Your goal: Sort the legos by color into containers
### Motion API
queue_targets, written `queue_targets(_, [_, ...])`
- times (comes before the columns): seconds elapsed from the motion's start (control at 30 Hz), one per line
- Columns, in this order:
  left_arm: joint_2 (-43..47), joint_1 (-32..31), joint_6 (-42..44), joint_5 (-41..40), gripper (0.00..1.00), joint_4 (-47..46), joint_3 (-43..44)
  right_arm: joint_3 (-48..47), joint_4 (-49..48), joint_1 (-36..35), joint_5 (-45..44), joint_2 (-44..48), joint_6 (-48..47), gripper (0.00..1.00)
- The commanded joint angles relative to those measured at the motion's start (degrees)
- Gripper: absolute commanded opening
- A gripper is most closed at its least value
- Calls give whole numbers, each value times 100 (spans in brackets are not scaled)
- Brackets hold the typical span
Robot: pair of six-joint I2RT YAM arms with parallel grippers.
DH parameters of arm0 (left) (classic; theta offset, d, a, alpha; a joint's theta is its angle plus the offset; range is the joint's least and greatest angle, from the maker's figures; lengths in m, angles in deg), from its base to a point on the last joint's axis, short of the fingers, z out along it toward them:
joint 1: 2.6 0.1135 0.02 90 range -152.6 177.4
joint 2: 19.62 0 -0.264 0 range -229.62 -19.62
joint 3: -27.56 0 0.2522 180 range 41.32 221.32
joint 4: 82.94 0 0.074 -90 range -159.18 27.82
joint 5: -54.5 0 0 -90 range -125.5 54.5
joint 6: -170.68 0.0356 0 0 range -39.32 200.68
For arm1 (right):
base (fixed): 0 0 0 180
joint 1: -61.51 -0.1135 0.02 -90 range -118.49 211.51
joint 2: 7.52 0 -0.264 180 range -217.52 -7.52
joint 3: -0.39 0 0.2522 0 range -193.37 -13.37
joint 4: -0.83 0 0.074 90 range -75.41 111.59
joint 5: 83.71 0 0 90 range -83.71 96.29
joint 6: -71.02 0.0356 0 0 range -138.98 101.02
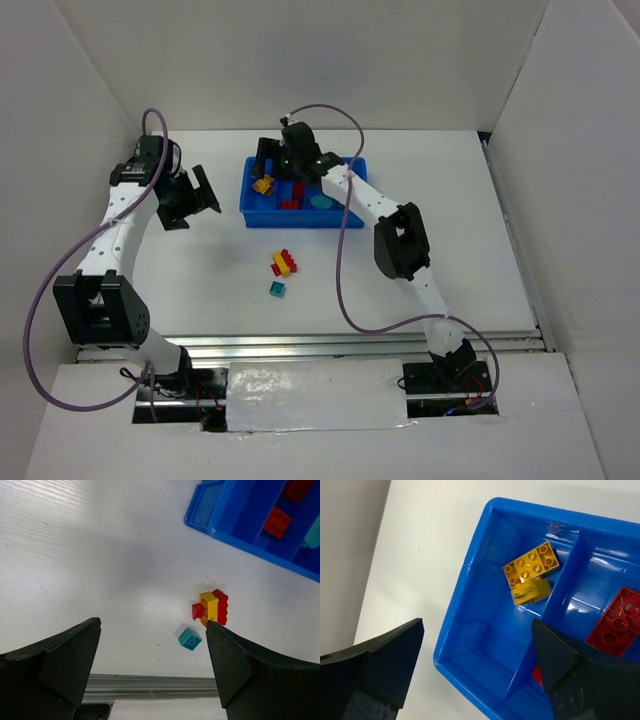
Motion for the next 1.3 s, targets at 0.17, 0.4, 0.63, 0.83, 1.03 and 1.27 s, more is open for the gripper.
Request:
queue_targets(0.17, [55,22,-100,-509,99,229,450,1685,404,-167,794,2341,-1558,94])
queue_targets(0.4, [90,391,-909,-1670,100,765,591,4255,1626,-1045,250,4241,-2676,91])
queue_targets(0.63, [284,426,-1050,-1505,99,502,319,4009,2690,-2285,-295,3873,-2860,90])
queue_targets(0.83, [196,426,-805,-1012,100,449,186,4106,2708,-2549,-419,3258,-2825,89])
queue_targets(1.03, [231,426,-567,-433,100,185,90,4141,2365,-2567,-717,2784,-2738,88])
queue_targets(1.27, [179,426,-514,-281,100,220,256,4212,1759,-2567,-770,2388,-2755,87])
